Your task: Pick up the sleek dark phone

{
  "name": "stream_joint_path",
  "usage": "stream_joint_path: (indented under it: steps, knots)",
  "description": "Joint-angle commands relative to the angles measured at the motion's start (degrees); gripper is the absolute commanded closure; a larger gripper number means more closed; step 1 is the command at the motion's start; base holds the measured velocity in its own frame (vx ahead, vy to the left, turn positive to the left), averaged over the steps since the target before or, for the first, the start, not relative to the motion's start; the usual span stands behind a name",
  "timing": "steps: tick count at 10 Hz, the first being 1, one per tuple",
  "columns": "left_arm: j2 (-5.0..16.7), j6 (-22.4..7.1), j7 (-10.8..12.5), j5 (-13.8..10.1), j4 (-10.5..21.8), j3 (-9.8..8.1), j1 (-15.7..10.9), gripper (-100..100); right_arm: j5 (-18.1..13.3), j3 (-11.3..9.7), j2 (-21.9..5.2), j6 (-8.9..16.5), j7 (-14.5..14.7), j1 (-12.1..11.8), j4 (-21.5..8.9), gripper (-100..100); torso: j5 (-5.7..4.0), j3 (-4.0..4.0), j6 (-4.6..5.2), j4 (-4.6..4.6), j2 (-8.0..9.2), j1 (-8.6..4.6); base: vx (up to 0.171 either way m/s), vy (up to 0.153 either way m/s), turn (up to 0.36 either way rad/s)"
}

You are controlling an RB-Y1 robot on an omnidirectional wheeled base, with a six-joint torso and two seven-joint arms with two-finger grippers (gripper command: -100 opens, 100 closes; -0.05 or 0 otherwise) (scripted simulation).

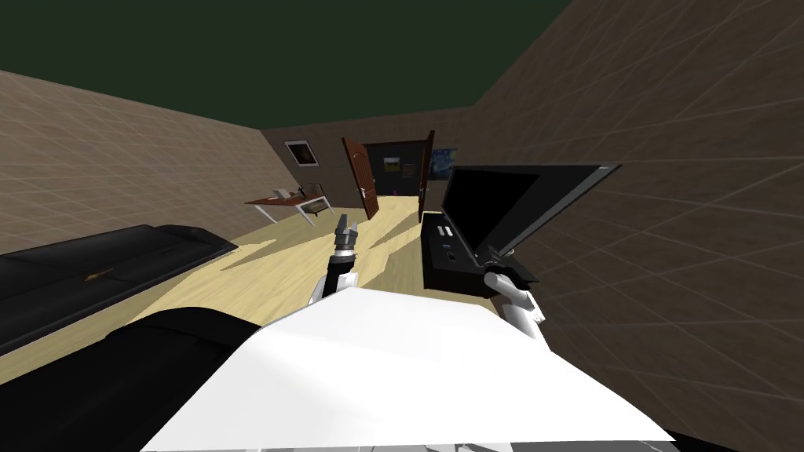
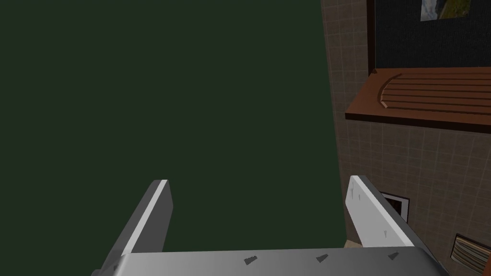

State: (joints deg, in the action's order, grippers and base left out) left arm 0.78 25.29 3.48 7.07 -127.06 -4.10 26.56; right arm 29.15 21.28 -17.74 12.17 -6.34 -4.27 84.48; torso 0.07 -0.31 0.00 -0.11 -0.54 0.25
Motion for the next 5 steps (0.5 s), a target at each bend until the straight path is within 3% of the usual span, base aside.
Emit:
stream_joint_path:
  steps: [1,2,4,5]
  knots:
    - [0.00,0.00,0.00,0.00,0.00,0.00,0.00,0,0.83,0.27,-0.75,1.47,-0.87,-0.03,-2.53,-100,0.00,0.00,0.00,0.00,0.00,0.00,0.123,0.090,-0.021]
    - [0.00,0.00,0.00,0.00,0.00,0.00,0.00,0,1.51,1.43,-1.29,3.83,-2.10,0.61,-4.68,-100,0.01,0.00,-0.01,-0.01,0.02,0.01,0.124,0.088,-0.032]
    - [0.00,0.00,0.00,0.00,0.00,0.00,-0.01,0,1.51,1.43,-1.29,4.57,-2.10,0.61,-5.65,-100,0.00,0.03,0.01,0.00,0.09,-0.05,0.073,0.048,-0.013]
    - [0.01,0.00,0.00,0.00,0.00,0.00,-0.01,0,2.07,2.53,-1.82,6.67,-3.33,1.15,-8.66,-100,-0.02,0.13,0.01,0.04,0.26,-0.18,0.117,0.057,-0.029]
